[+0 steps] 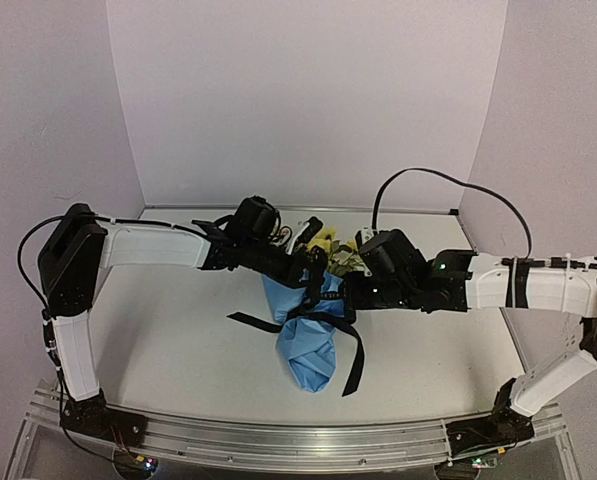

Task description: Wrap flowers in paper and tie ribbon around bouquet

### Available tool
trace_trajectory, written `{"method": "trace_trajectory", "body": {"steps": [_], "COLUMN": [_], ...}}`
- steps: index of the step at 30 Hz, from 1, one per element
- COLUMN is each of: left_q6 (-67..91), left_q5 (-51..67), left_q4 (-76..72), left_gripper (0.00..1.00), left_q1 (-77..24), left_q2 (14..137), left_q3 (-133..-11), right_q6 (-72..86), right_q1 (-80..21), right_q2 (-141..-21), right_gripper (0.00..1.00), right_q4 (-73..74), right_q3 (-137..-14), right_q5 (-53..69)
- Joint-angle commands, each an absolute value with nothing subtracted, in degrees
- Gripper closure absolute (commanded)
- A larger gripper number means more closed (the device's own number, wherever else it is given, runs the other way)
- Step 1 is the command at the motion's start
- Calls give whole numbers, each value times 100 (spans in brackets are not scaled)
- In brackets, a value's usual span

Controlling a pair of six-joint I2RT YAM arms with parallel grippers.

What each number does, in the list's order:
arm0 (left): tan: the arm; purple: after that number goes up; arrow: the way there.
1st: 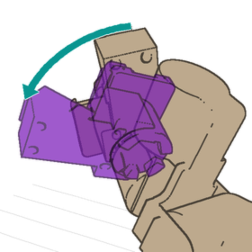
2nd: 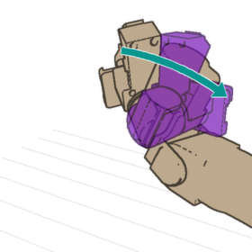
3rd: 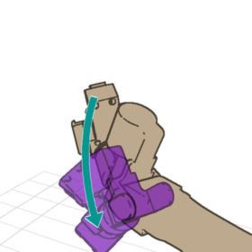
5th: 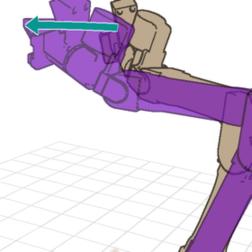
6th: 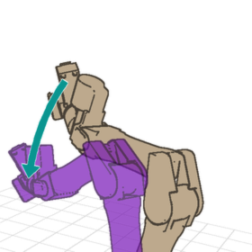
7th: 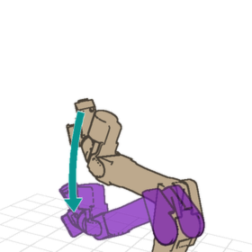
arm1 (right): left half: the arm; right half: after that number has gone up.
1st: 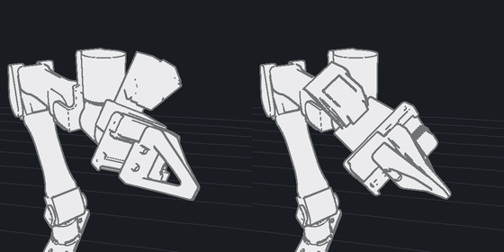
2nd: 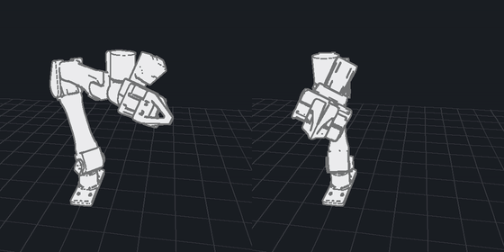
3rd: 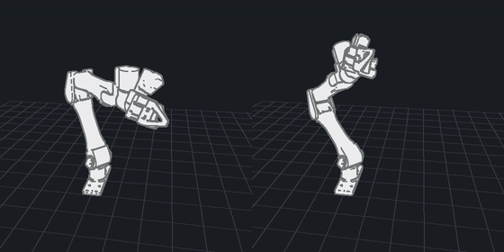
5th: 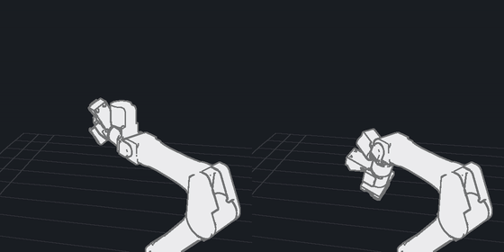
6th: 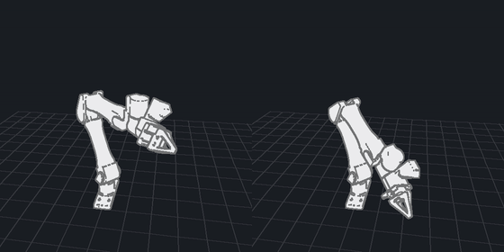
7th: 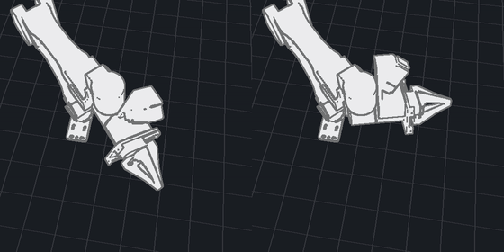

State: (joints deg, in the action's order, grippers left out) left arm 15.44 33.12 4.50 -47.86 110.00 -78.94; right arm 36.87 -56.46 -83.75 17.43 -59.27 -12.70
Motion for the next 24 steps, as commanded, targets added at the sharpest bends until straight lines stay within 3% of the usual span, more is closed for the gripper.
{"method": "trace_trajectory", "body": {"steps": [1, 10, 24], "left_q6": [1389, 1409, 1422], "left_q5": [3567, 3495, 3172], "left_q4": [490, 457, 364], "left_gripper": [100, 100, 100], "left_q1": [-4890, -4929, -4923], "left_q2": [10761, 10690, 10446], "left_q3": [-7793, -7698, -7494], "right_q6": [3869, 3812, 3867], "right_q1": [-5451, -5220, -5220], "right_q2": [-8437, -8925, -9282], "right_gripper": [56, 55, 58], "right_q4": [1800, 1796, 1821], "right_q3": [-6133, -6356, -6474], "right_q5": [-1174, -466, -376]}}
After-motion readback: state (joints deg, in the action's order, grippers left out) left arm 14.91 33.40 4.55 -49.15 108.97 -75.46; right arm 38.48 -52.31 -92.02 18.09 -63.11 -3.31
